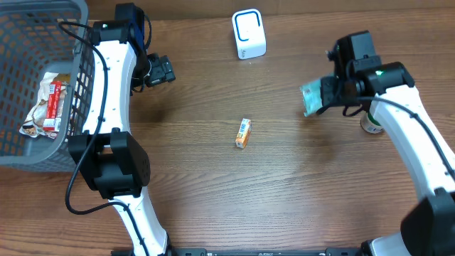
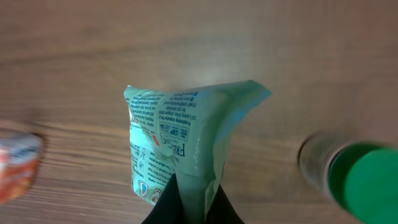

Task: Scan the item barcode
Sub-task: 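Carry the wipes pack right and set it down beside the jar, then reach the right gripper to the orange Kleenex pack and grasp it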

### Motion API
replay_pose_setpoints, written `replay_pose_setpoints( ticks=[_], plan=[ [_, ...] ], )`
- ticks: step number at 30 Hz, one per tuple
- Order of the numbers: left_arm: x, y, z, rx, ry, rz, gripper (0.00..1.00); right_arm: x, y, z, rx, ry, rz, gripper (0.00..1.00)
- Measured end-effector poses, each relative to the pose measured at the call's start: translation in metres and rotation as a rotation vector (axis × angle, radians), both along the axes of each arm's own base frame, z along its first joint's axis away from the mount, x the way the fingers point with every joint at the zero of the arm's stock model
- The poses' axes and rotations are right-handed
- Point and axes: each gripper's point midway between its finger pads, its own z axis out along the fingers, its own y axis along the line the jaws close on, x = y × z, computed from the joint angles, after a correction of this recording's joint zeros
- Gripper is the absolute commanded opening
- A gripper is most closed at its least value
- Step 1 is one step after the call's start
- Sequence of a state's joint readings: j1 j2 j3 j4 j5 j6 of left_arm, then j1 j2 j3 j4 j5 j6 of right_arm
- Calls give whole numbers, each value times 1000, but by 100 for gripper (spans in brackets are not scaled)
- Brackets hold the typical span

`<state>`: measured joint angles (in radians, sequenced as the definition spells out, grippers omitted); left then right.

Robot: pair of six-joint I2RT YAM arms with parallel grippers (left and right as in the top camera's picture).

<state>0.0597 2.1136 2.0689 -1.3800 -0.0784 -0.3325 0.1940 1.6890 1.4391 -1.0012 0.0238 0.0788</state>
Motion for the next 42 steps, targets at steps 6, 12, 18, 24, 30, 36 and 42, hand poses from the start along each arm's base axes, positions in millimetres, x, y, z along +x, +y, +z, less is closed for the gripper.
replay_pose_setpoints(
  ticks=[6,12,18,24,30,36,42],
  plan=[
    [0,0,0,0,0,0,100,-12,-27,-57,15,156,-62,4],
    [0,0,0,0,0,0,100,-14,-40,-78,-3,201,-87,66],
    [0,0,0,0,0,0,100,-13,-43,-78,-19,198,-85,66],
    [0,0,0,0,0,0,100,-18,3,-72,179,235,-106,47],
    [0,0,0,0,0,0,100,-20,84,-61,334,223,-51,25],
    [0,0,0,0,0,0,100,-31,152,-61,323,162,-43,4],
    [0,0,0,0,0,0,100,-50,186,-81,277,93,-86,4]
  ],
)
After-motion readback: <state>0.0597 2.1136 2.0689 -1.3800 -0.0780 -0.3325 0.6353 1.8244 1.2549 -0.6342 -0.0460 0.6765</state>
